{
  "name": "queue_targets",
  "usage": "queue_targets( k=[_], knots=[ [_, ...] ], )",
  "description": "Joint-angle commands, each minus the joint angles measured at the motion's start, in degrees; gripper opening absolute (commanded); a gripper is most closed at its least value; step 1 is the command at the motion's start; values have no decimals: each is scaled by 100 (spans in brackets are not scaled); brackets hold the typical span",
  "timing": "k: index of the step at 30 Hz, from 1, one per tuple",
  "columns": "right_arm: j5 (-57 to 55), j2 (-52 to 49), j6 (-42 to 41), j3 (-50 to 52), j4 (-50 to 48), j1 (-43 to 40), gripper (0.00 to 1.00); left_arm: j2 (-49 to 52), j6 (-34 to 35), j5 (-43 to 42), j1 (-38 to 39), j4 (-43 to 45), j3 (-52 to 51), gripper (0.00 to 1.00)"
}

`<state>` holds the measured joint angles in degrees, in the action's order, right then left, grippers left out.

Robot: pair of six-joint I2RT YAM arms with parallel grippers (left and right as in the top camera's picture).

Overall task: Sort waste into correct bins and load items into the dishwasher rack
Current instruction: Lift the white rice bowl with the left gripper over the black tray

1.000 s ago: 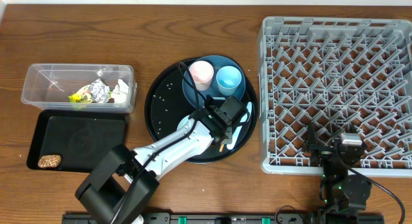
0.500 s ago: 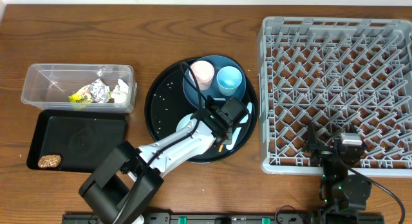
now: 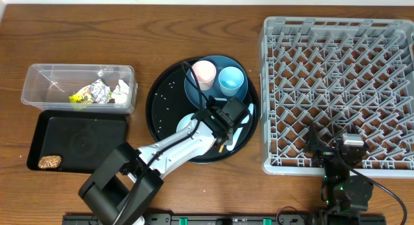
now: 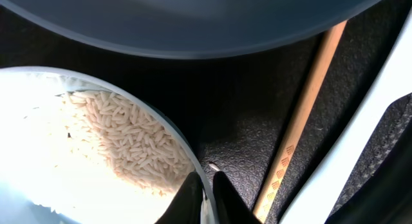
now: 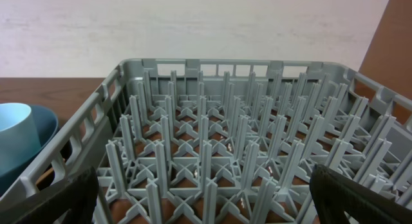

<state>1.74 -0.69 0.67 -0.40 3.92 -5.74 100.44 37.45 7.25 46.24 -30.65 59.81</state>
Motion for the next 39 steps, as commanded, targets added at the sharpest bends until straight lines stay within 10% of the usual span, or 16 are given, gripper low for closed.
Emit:
queue_targets(
  k=[1,39],
  knots=[
    [20,4,48,9,20,46,99,-87,-33,35,-24,11,11,11],
    [20,4,48,9,20,46,99,-852,-745,39,-33,-348,48,6]
  ],
)
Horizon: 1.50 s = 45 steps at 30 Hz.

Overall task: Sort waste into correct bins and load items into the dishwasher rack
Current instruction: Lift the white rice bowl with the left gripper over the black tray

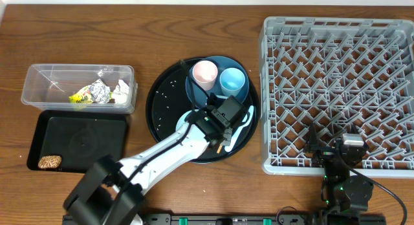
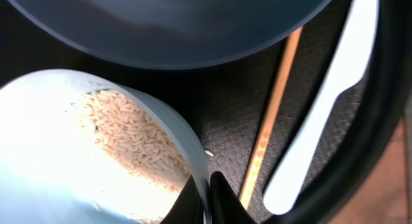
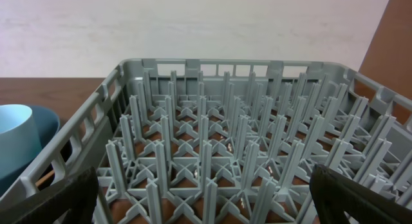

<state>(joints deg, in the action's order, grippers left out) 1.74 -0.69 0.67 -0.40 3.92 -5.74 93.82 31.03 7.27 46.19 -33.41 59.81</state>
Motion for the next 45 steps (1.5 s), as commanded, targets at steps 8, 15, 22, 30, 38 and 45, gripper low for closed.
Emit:
queue_targets(
  k=[8,15,22,30,38,45],
  knots=[
    [20,4,48,9,20,46,99,-264,-129,55,-321,-494,48,6],
    [20,4,48,9,20,46,99,-275,-361,44,-640,-931,179,6],
    [20,4,50,9,20,46,99,-560,-802,-444,-988,-1121,282,6],
    [20,4,48,9,20,46,99,-1456,-1010,-560,-1869,-1360,280,6],
    [20,4,48,9,20,46,99,-2277,-1366,-761,-3182,-1515,280,6],
    [20,4,48,9,20,46,99,-2503,-1478,-1412,-4725,-1386,280,6]
  ],
)
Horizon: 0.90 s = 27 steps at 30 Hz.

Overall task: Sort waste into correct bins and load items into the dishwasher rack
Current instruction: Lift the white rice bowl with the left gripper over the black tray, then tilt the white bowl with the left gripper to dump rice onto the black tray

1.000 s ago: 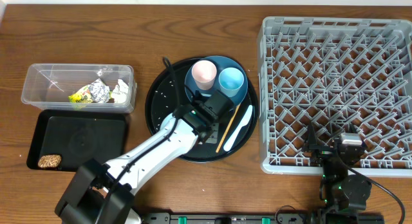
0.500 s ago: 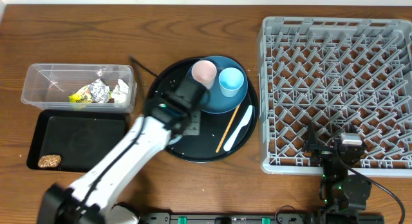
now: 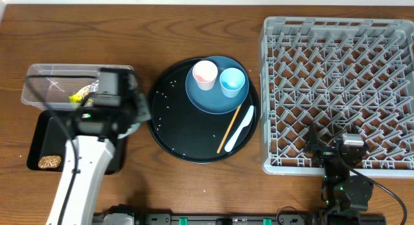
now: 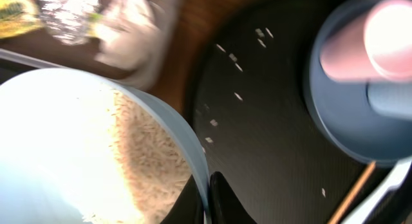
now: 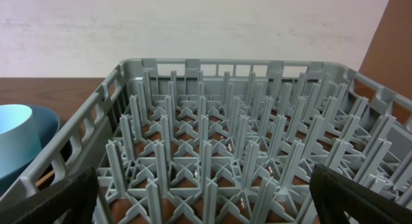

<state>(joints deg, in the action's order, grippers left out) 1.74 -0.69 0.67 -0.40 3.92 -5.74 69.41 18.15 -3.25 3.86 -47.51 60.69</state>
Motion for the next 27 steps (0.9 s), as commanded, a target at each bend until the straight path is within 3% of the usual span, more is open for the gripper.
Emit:
queue_targets(
  k=[1,20,27],
  knots=[
    [20,4,48,9,20,46,99,-55,-190,-413,-693,31,192,6],
    [20,4,48,9,20,46,99,-2,-356,-2682,-4334,431,190,6],
    [20,4,48,9,20,46,99,380,-356,-3707,-4909,761,127,6]
  ],
)
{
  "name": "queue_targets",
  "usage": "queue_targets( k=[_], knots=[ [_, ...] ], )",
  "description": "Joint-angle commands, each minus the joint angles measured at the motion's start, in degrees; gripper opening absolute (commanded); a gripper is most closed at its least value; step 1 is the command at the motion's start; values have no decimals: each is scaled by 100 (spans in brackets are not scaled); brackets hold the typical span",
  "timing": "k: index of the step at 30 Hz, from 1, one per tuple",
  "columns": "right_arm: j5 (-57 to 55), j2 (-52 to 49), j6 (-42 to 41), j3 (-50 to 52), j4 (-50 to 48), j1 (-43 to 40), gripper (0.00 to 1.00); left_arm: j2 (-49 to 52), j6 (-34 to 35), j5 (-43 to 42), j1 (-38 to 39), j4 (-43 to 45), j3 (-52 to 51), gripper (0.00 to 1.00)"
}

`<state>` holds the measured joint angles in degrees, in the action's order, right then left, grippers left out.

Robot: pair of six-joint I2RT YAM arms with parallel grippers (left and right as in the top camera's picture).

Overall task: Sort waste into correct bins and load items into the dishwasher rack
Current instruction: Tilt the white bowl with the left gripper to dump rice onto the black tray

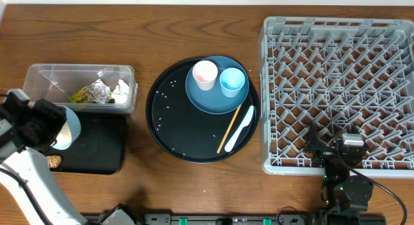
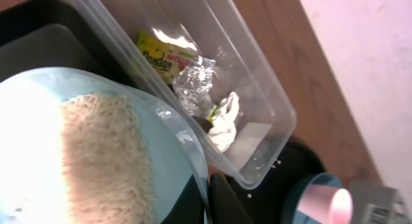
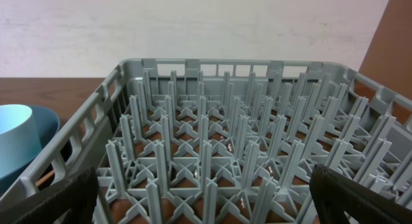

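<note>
My left gripper (image 1: 57, 127) is shut on the rim of a light blue bowl (image 1: 67, 128) that holds rice (image 2: 96, 159). It hangs over the left part of the black rectangular tray (image 1: 97, 147) and looks tilted from above. The clear bin (image 2: 212, 76) with wrappers and foil lies just beyond the bowl. A pink cup (image 1: 205, 72) and a blue cup (image 1: 231, 79) stand on the blue plate (image 1: 207, 99) in the round black tray (image 1: 171, 121), with a chopstick (image 1: 228, 128) and a white utensil (image 1: 240, 128) beside it. My right gripper (image 3: 206, 208) is open at the grey rack's (image 1: 336, 89) near edge.
A brown scrap of food (image 1: 53, 161) lies on the black rectangular tray below the bowl. Loose rice grains dot the round tray. The rack takes up the right side of the wooden table (image 1: 97, 31).
My left gripper has moved left with the bowl, from beside the round tray at the clear bin's right end to over the left part of the black rectangular tray. The right arm is unchanged.
My left gripper was shut on the rice bowl's rim inside the round tray, and still there at the second moment. Then it held the bowl above the bin's right end. Now the bowl hangs over the black rectangular tray. The right gripper stayed open at the rack.
</note>
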<state>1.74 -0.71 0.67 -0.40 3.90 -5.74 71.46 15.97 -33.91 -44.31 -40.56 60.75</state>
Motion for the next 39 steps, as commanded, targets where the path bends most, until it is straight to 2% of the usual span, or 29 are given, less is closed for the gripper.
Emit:
queue_targets(
  k=[1,7,15,23,28,32,35,39],
  knots=[
    [20,7,48,9,22,46,99,247,-160,-667,-101,103,120,6],
    [20,7,50,9,22,46,99,682,-682,-1093,-107,293,118,6],
    [20,7,48,9,22,46,99,957,-868,-3010,-636,662,118,6],
    [20,7,48,9,22,46,99,955,-887,-3340,-1191,337,-144,6],
    [20,7,48,9,22,46,99,955,-1392,-3921,-1515,339,-400,6],
    [20,7,48,9,22,46,99,955,-1692,-3971,-1757,356,-691,7],
    [20,7,48,9,22,46,99,955,-2100,-4465,-1897,544,-1010,6],
    [20,7,48,9,22,46,99,955,-2135,-4778,-2138,774,-1272,6]
  ],
)
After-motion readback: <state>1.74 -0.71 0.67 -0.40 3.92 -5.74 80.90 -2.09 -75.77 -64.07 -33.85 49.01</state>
